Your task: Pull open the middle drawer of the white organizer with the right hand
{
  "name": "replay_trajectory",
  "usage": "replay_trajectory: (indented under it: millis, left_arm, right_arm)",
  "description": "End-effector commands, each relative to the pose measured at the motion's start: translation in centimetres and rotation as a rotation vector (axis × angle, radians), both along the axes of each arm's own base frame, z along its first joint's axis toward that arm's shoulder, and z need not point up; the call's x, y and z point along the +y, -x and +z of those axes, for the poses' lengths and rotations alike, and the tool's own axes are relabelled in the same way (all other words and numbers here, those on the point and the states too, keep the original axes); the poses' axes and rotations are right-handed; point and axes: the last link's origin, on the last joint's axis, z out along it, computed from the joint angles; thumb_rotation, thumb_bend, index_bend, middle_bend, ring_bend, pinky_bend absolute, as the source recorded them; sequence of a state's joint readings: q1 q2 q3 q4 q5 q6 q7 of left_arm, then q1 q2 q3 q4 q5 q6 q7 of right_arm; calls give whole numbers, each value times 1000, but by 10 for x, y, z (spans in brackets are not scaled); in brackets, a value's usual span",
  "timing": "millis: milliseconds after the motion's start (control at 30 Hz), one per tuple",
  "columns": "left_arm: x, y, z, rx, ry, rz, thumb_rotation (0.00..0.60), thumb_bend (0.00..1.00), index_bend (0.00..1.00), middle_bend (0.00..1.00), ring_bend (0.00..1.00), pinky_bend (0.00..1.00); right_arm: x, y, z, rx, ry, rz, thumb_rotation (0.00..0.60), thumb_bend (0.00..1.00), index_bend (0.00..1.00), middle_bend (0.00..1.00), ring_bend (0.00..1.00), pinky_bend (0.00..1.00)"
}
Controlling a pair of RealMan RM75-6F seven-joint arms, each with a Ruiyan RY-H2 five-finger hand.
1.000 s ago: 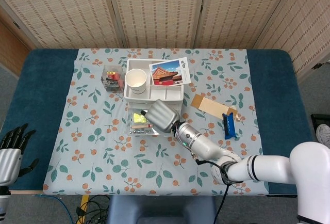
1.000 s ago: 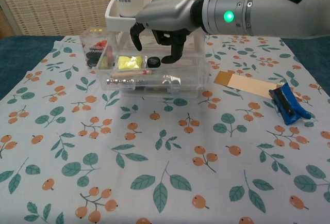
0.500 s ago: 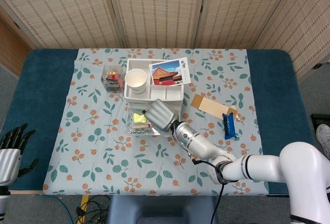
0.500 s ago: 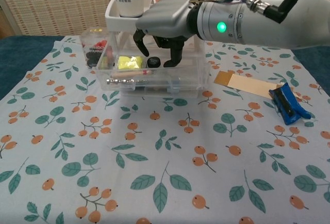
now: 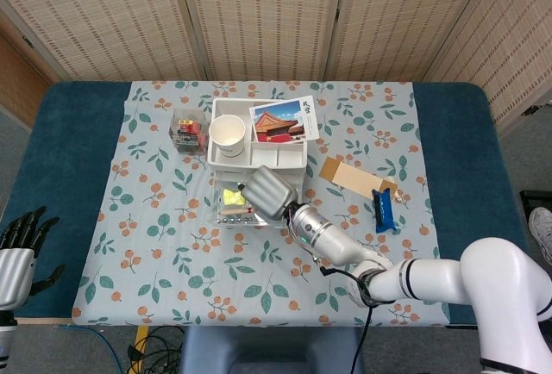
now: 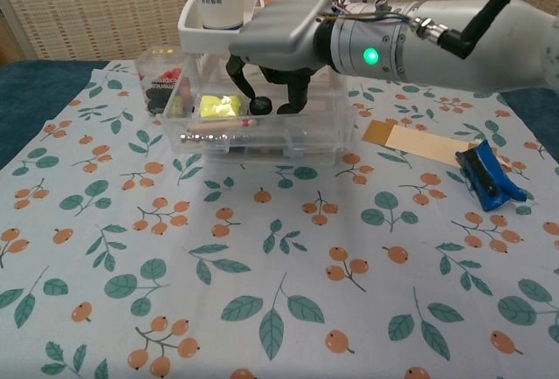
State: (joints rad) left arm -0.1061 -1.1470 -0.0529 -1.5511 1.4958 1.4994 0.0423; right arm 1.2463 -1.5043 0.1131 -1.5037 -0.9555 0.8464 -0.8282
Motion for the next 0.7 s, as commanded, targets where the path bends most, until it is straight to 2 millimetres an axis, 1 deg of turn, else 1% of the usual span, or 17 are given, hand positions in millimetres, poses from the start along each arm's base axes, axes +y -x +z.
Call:
replay_trajectory:
  millis: [33,133,700]
  left_arm:
    - [0,0,0,0,-1,0,600,220,160,62,59,93]
    - [0,1,1,-1,-3,3,600,219,161,62,59,94]
    - [-1,2,2,-6,-1,5,600,220,164,61,59,94]
  right_arm:
    - [0,-1,-1,3,4,7,600,288,407,949,1000,1000]
    - [-1,-1,-2,8,16,24,600,305,407,950,1000,1000]
    - [-2,1,-7,22,13,23,600,306,406,949,1000,1000]
